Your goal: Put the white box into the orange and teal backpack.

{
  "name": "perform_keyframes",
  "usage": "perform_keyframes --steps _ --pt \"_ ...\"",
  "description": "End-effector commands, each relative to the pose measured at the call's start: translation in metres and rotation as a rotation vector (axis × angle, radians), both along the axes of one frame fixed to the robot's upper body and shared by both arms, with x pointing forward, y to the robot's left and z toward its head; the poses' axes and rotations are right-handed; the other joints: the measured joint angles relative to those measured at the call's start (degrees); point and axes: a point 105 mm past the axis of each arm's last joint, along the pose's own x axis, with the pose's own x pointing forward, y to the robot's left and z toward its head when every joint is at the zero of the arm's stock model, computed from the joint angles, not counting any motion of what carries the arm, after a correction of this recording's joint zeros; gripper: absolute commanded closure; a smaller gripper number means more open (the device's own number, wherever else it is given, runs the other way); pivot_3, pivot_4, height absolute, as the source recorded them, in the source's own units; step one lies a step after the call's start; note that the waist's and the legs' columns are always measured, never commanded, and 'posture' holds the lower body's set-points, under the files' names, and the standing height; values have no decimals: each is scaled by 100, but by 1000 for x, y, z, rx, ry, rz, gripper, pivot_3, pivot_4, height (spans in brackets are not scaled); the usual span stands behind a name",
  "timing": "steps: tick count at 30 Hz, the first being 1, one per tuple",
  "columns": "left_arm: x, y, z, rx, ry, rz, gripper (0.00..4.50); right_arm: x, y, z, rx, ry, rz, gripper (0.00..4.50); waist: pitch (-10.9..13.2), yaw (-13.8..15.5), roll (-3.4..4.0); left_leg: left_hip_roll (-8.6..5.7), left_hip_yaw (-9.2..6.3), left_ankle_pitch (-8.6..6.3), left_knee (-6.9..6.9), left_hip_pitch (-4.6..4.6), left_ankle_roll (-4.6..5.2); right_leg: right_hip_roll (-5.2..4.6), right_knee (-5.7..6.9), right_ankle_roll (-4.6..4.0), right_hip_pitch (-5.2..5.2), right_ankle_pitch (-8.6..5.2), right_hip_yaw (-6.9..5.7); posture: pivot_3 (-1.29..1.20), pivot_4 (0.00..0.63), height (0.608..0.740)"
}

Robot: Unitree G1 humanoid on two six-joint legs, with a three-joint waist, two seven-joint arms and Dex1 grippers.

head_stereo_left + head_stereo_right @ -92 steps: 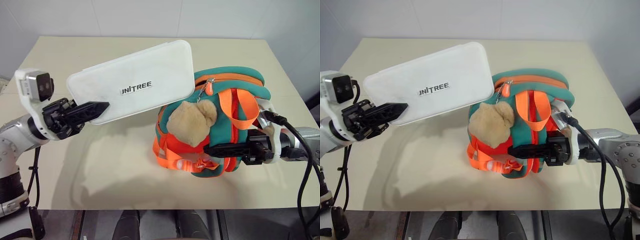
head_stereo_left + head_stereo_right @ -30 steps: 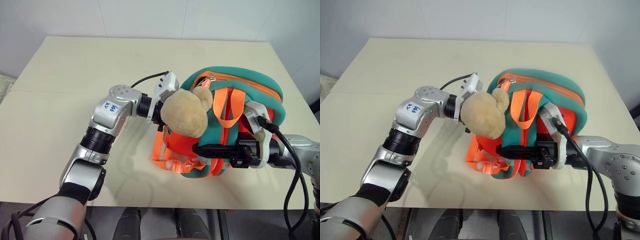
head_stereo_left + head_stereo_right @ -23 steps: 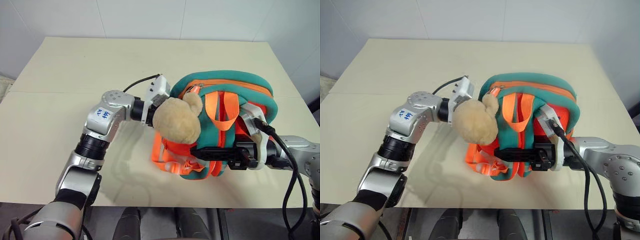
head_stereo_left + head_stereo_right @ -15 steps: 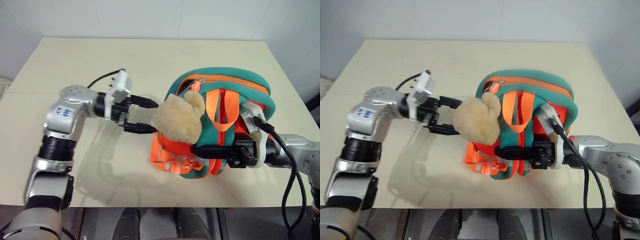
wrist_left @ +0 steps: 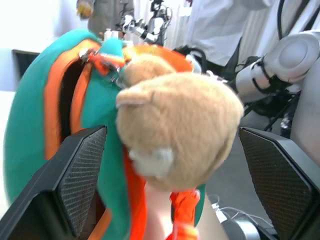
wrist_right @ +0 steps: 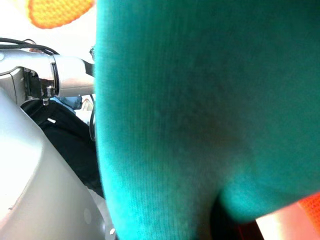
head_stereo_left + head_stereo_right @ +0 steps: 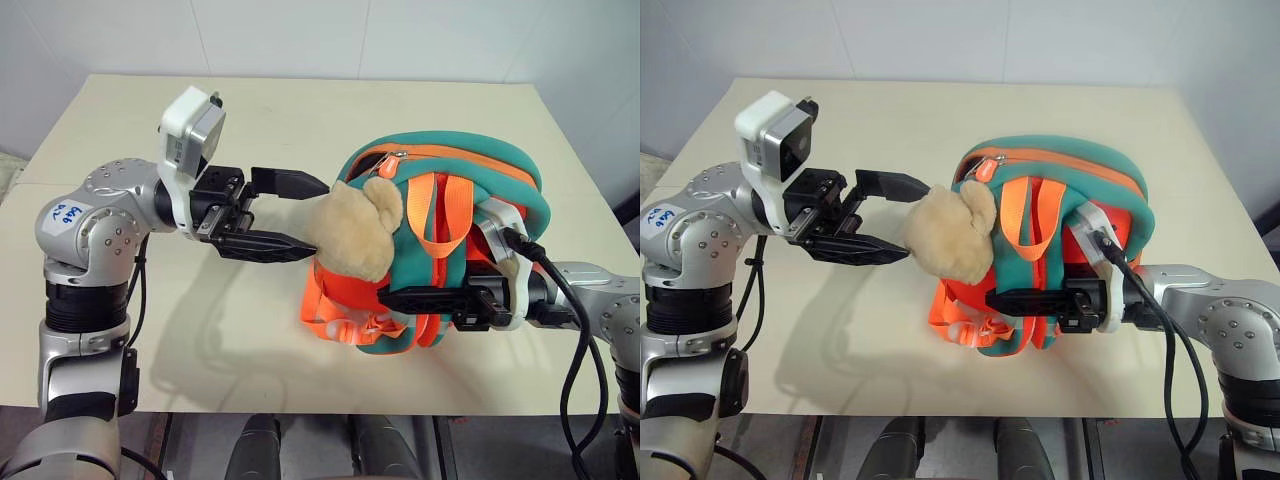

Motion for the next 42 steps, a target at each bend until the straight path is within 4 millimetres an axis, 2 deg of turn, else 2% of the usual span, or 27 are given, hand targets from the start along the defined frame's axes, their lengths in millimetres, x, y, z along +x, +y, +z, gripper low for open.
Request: perform_keyframes --steps 1,4,7,15,18,20,25,28,31,33,37,39,42 --pt "-3 -15 1 9 -37 -5 27 -2 3 4 18 -22 28 4498 0 8 0 0 0 0 0 0 0 0 0 0 1 0 0 0 150 740" --pt "2 -22 -3 11 -48 22 27 -2 4 4 20 -25 28 4498 0 14 0 -1 0 0 2 0 0 0 -1 0 1 0 0 0 150 740" --pt "9 -21 -4 20 -58 71 604 -3 4 4 22 -24 25 4498 0 6 0 0 0 0 1 0 0 0 -1 0 0 0 0 0 150 740" --pt "17 -7 5 5 -94 129 3044 -3 4 3 26 -23 17 4498 0 17 0 -1 0 0 1 0 0 0 -2 0 1 0 0 0 150 740" --pt "22 10 16 -8 -116 165 3804 -4 4 2 27 -23 15 4498 0 14 0 -1 0 0 1 0 0 0 -2 0 1 0 0 0 150 740" --pt "23 26 19 16 -96 173 4134 -4 4 2 27 -22 11 4498 0 -5 0 -1 0 0 0 0 0 0 -2 0 0 0 0 0 150 740" --pt "28 65 8 151 40 225 4134 -5 5 1 31 -21 4 4498 0 -93 0 -1 0 0 -11 -2 0 0 -4 -2 -5 -1 0 0 150 740" --pt "40 84 -25 275 123 297 4134 -5 6 0 37 -20 -1 4498 0 -100 1 -1 1 0 -13 -1 0 0 -7 -2 -4 -1 0 0 150 740" --pt "51 94 -73 375 227 339 4134 -6 8 0 46 -20 -7 4498 -1 -99 3 0 1 0 -13 0 0 0 -6 -3 -2 -2 0 0 150 740" --pt "52 89 -96 388 272 326 4134 -6 9 -1 48 -19 -9 4498 -1 -98 2 0 1 0 -14 0 0 0 -5 -4 -4 -2 0 0 150 740" --pt "46 71 -126 376 289 276 4134 -2 11 0 53 -36 -49 4498 -1 -88 1 1 1 0 -13 -5 0 -1 -7 -5 -5 -2 0 0 150 740" --pt "43 62 -129 336 265 263 4134 2 12 0 51 -62 -82 4498 -1 -95 1 2 1 0 -15 -4 0 -1 -6 -5 -6 -2 1 0 150 740" --pt "42 55 -119 271 211 273 4134 10 14 0 38 -116 -139 4498 -1 -93 1 4 0 0 -14 -4 0 0 -2 -5 -8 -2 1 0 150 740"
